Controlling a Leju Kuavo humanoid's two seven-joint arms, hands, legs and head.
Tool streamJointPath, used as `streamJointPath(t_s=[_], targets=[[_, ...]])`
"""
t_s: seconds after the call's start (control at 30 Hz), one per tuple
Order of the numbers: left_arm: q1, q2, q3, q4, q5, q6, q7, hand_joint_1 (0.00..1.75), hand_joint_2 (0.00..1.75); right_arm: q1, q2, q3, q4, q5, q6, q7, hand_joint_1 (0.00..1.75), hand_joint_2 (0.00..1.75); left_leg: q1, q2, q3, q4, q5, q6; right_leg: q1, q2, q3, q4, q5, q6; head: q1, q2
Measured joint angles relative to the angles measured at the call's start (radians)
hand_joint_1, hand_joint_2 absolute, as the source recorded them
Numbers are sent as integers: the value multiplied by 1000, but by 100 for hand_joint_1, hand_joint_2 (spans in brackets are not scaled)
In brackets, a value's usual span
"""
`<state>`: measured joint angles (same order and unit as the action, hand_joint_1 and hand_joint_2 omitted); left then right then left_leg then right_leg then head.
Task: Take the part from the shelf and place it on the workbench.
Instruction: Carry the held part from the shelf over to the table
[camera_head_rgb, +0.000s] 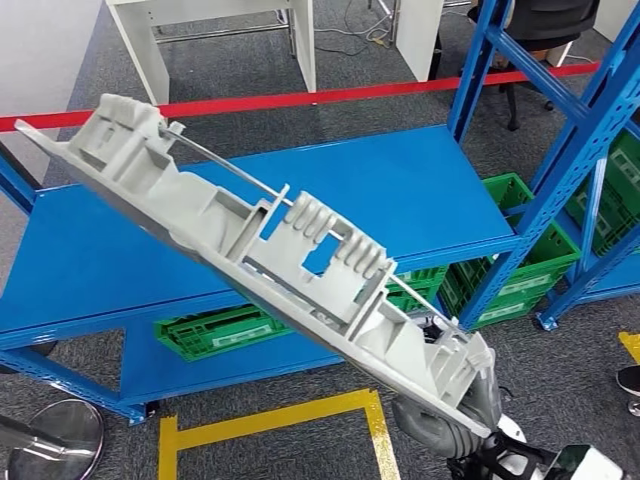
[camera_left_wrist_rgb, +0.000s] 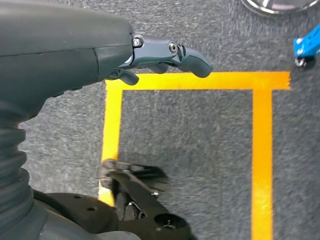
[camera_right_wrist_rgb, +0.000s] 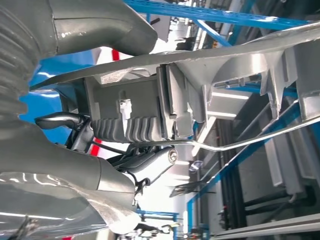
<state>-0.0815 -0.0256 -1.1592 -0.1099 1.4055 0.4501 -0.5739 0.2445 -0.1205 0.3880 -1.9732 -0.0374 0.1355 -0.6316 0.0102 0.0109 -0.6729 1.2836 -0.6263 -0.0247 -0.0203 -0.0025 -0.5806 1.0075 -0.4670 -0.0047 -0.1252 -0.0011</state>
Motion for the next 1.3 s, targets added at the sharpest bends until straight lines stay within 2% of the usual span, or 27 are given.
streamJointPath(t_s=[0.03,0.07,0.17,0.23,0.3,0.33,0.37,0.4,0.47,0.5,0.53,0.57,0.6,0.63,0.7,0.73,0.8,0.83,0.9,0.97,1.0,1.03,1.07,1.13,1.2,1.23,1.3], targets=[[0,-1,-3,0,1,0,-1,0,175,0,1,0,3,3,-2,2,175,175,0,-1,16,6,3,2,2,1,-14,1,10,1,0,0],[-1,-1,-4,0,2,0,-2,0,175,1,2,-1,5,6,-3,3,175,175,-1,-1,51,-29,23,6,4,1,-27,3,19,2,0,0],[-6,-1,-6,1,4,0,-7,0,175,0,3,-2,11,14,-8,8,175,175,-7,-9,199,-245,73,27,7,3,-54,4,47,11,1,0],[-9,-3,-8,2,6,0,-7,0,175,0,4,-3,14,25,-19,15,175,175,-14,-12,230,-308,75,34,5,1,-60,1,65,23,1,0],[-8,-9,-11,3,10,1,-4,0,175,1,5,-4,16,36,-32,19,175,175,-16,-10,214,-315,96,43,2,1,-64,-6,80,35,0,0],[-8,-12,-12,4,13,3,-2,0,175,2,6,-4,17,39,-38,20,175,175,-15,-7,204,-318,109,50,2,2,-72,-1,69,40,2,0],[-8,-15,-12,5,14,4,0,0,175,3,6,-5,18,40,-41,22,175,175,-13,-4,190,-322,123,57,2,2,-84,19,37,44,6,0],[-8,-17,-13,6,16,5,2,0,175,3,6,-6,19,40,-44,23,175,175,-12,-1,176,-324,137,63,1,3,-99,63,-14,46,10,0],[-6,-21,-19,8,16,6,6,0,175,4,6,-6,21,40,-46,27,175,175,-15,2,143,-322,162,68,1,2,-125,190,-112,51,16,0],[-6,-23,-24,9,15,6,7,0,175,4,6,-6,23,40,-46,28,175,175,-16,4,126,-321,175,68,1,2,-127,245,-132,53,17,0],[-5,-24,-27,10,14,6,8,0,175,5,6,-6,24,40,-46,30,175,175,-17,5,110,-318,186,67,1,2,-115,272,-128,54,18,0],[-5,-26,-30,11,13,6,9,0,175,5,6,-6,26,40,-46,32,175,175,-17,6,93,-315,196,66,1,2,-88,265,-105,54,18,0],[-5,-27,-32,12,12,6,10,0,175,5,6,-6,27,40,-46,33,175,175,-17,6,78,-309,205,63,1,1,-41,219,-79,54,18,0],[-5,-28,-34,13,12,6,10,0,175,4,6,-6,29,40,-46,33,175,175,-18,6,65,-301,212,59,1,0,16,147,-69,53,19,0],[-5,-31,-36,14,12,6,11,0,175,3,6,-6,30,39,-46,34,175,175,-20,6,45,-286,226,50,4,-1,114,6,-85,47,21,0],[-5,-32,-37,15,12,5,11,0,175,2,6,-7,31,39,-46,34,175,175,-20,6,40,-282,234,45,6,-1,132,-29,-99,43,23,0],[-5,-34,-39,17,14,5,11,0,175,3,6,-7,36,39,-45,35,175,175,-18,6,35,-280,245,34,8,-1,124,-36,-95,30,27,0],[-4,-35,-42,19,15,4,11,0,175,2,6,-7,39,39,-45,36,175,175,-16,4,30,-273,234,27,7,-3,116,-36,-88,22,28,0],[-3,-38,-49,23,16,2,11,0,175,1,6,-7,45,39,-43,38,175,175,-12,0,12,-212,158,14,4,-6,97,-37,-67,7,27,0],[-2,-41,-54,26,15,0,10,0,175,1,7,-7,51,39,-42,40,175,175,-9,-2,-14,-87,57,5,4,-7,76,-34,-46,1,27,0],[-3,-42,-56,28,14,0,10,0,175,1,7,-7,55,39,-42,41,175,175,-8,-2,-21,-31,31,3,4,-7,63,-31,-36,1,27,0],[-3,-43,-57,29,13,-1,10,0,175,1,7,-7,58,39,-42,43,175,175,-7,-2,-15,0,30,2,4,-6,48,-26,-25,2,27,0],[-4,-44,-59,31,12,-2,10,0,175,1,7,-7,61,39,-42,44,175,175,-6,-2,7,-5,47,2,4,-6,32,-21,-16,4,27,0],[-5,-46,-62,34,12,-4,10,0,175,1,7,-7,66,39,-42,50,175,175,-4,-4,96,-116,94,7,4,-5,1,-9,-1,10,27,0],[-6,-47,-67,37,10,-7,10,0,175,0,7,-8,68,41,-42,55,175,175,-6,-10,180,-251,100,15,6,-4,-18,-2,13,19,27,0],[-7,-49,-70,39,10,-7,10,0,175,-1,7,-8,68,43,-42,57,175,175,-8,-12,197,-286,95,20,7,-5,-24,-3,22,25,28,0],[-6,-52,-78,44,8,-9,10,0,175,-2,7,-8,70,49,-45,62,175,175,-11,-13,191,-301,102,33,6,-5,-31,-7,40,39,28,0]])
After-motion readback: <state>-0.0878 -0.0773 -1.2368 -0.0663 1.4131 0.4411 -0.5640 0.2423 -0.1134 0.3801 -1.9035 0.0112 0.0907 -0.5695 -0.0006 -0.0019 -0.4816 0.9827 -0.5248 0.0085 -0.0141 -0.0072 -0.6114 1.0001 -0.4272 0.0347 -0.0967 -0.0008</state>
